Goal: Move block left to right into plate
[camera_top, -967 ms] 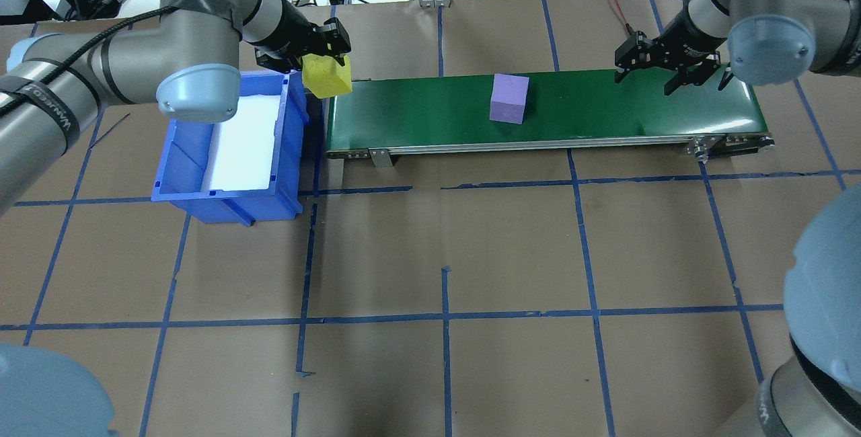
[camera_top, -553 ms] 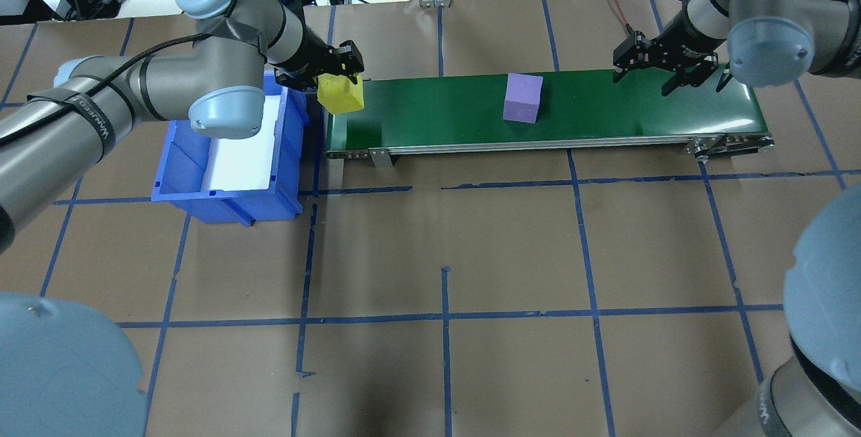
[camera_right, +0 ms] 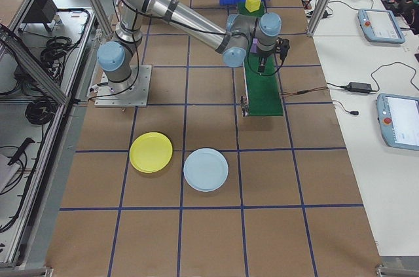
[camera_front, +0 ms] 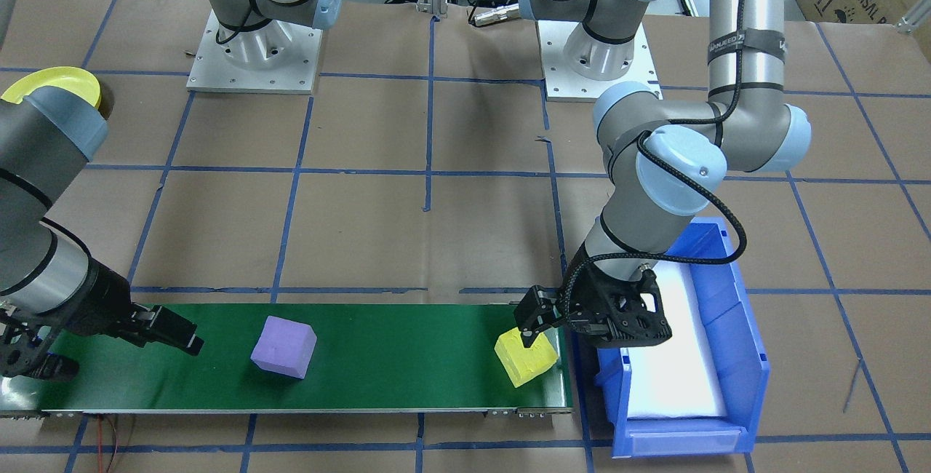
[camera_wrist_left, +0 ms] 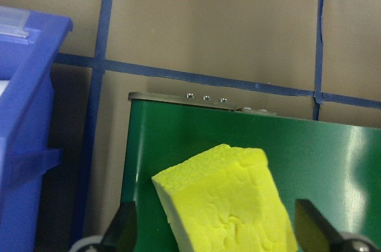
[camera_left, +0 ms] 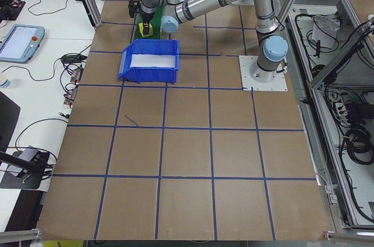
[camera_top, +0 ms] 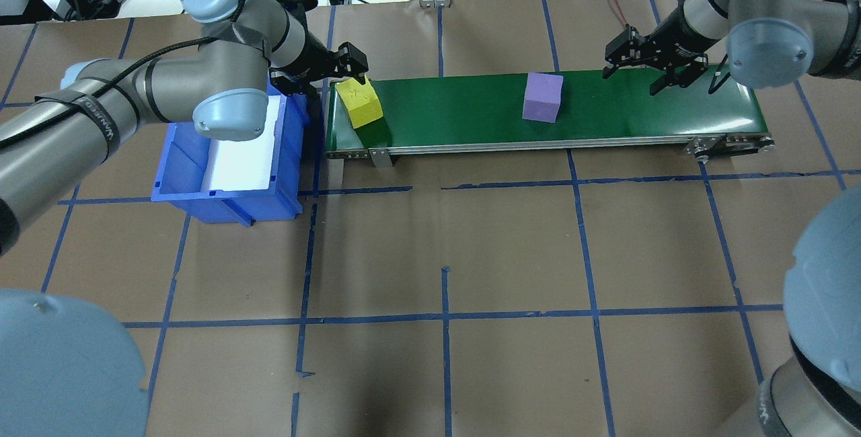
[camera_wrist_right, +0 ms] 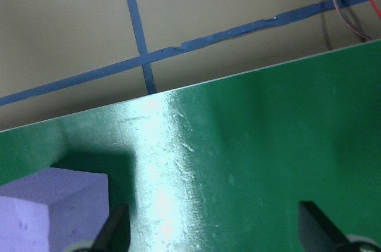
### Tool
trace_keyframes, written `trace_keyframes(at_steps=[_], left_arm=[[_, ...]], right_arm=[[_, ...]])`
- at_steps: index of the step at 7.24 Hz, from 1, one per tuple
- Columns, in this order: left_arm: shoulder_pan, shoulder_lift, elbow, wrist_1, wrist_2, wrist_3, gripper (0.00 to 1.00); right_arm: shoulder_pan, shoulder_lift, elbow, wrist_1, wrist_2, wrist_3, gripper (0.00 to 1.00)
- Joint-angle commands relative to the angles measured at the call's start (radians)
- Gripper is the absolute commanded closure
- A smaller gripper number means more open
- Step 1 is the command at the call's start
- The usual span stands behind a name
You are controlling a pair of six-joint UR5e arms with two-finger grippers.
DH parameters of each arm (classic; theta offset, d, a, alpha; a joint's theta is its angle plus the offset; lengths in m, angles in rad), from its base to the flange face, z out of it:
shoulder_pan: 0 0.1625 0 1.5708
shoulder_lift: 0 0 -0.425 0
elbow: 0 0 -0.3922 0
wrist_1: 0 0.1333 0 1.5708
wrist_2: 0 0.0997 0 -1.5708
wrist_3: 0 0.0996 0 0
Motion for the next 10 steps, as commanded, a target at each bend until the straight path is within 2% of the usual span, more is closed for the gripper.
trace_keyframes(at_steps=[1, 2, 3, 6, 7, 10], left_arm=[[0.005, 0.163, 0.014, -0.274, 0.101, 0.006, 0.0], [0.009, 0.248, 0.016, -0.348, 0.136, 0.012, 0.0], [0.008, 0.309, 0.016, -0.419, 0.139, 0.012, 0.0], [0.002, 0.396, 0.01, -0.514, 0.164, 0.073, 0.0], [0.001, 0.429, 0.014, -0.58, 0.166, 0.1, 0.0], [0.002, 0.431, 0.007, -0.588, 0.164, 0.113, 0.0]], right_arm=[[0.0, -0.001, 0.0, 0.001, 0.01, 0.016, 0.0], [0.0, -0.001, -0.001, 0.001, 0.022, 0.029, 0.0], [0.0, -0.001, 0.0, -0.001, 0.056, 0.055, 0.0], [0.008, 0.007, -0.005, -0.001, 0.059, 0.095, 0.0], [0.012, 0.007, -0.001, -0.001, 0.056, 0.095, 0.0], [0.012, 0.024, -0.001, 0.001, 0.058, 0.097, 0.0]])
